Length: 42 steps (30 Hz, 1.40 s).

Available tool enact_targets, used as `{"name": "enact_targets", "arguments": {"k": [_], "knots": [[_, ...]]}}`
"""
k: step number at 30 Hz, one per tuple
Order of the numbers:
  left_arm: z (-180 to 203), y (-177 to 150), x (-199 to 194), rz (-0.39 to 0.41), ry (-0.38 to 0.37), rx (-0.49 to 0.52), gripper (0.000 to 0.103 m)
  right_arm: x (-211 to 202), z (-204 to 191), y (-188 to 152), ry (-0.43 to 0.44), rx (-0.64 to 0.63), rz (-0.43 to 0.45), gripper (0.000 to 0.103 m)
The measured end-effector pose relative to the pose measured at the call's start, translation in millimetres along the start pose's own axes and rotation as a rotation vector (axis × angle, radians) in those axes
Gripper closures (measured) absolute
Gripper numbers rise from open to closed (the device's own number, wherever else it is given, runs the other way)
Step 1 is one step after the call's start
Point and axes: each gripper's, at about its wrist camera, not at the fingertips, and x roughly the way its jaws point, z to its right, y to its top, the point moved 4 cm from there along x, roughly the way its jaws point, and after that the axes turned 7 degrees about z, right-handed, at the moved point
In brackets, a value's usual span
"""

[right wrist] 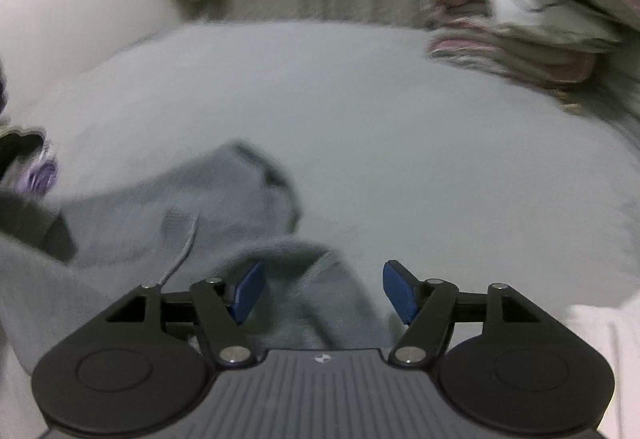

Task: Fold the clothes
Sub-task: 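Lift the sweater with both grippers and shake it open in the air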

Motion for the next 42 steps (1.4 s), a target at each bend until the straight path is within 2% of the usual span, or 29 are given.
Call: {"name": "enact_targets", "arguments": {"k": [2, 3, 4, 5, 8, 14, 17, 22, 25, 31, 34, 36, 40, 42], "knots": [[-3, -1, 2, -0.006, 0.001, -0.005, 0.087, 10, -1, -5, -0.019, -0.024, -0.039, 0.033], [-5, -1, 3, -0.008, 0.000, -0.007, 0.087, 11, 0, -6, -0.005, 0.002, -0.045, 0.037], [-6, -1, 4, -0.008, 0.000, -0.008, 0.087, 10, 1, -5, 0.017, 0.022, -0.045, 0.056], [-7, 0, 4, -0.007, -0.001, -0.009, 0.087, 8, 1, -3, 0.040, 0.036, -0.044, 0.093], [-9, 5, 1, 0.014, -0.003, -0.027, 0.087, -5, -10, 8, -0.005, -0.028, 0.017, 0.094], [-16, 14, -15, 0.083, -0.013, -0.063, 0.087, -77, -28, 46, -0.240, -0.156, 0.298, 0.094], [-19, 17, -22, 0.108, -0.017, -0.075, 0.087, -112, -37, 51, -0.340, -0.242, 0.437, 0.094], [-11, 20, -29, 0.142, -0.077, -0.055, 0.086, -146, -50, 52, -0.494, -0.339, 0.614, 0.094], [-3, 17, -25, 0.110, -0.140, -0.034, 0.081, -161, -58, 53, -0.565, -0.381, 0.699, 0.094], [-1, 6, -12, 0.025, -0.220, -0.060, 0.081, -177, -62, 49, -0.555, -0.380, 0.775, 0.094], [0, 2, -7, -0.007, -0.236, -0.057, 0.060, -176, -63, 42, -0.539, -0.416, 0.741, 0.094], [3, 0, -5, -0.005, -0.214, -0.028, 0.057, -170, -64, 37, -0.531, -0.434, 0.703, 0.094], [14, -4, -5, 0.017, -0.198, 0.030, 0.043, -163, -61, 30, -0.522, -0.433, 0.649, 0.094], [21, -5, -7, 0.038, -0.209, 0.074, 0.041, -161, -57, 28, -0.517, -0.424, 0.632, 0.094]]}}
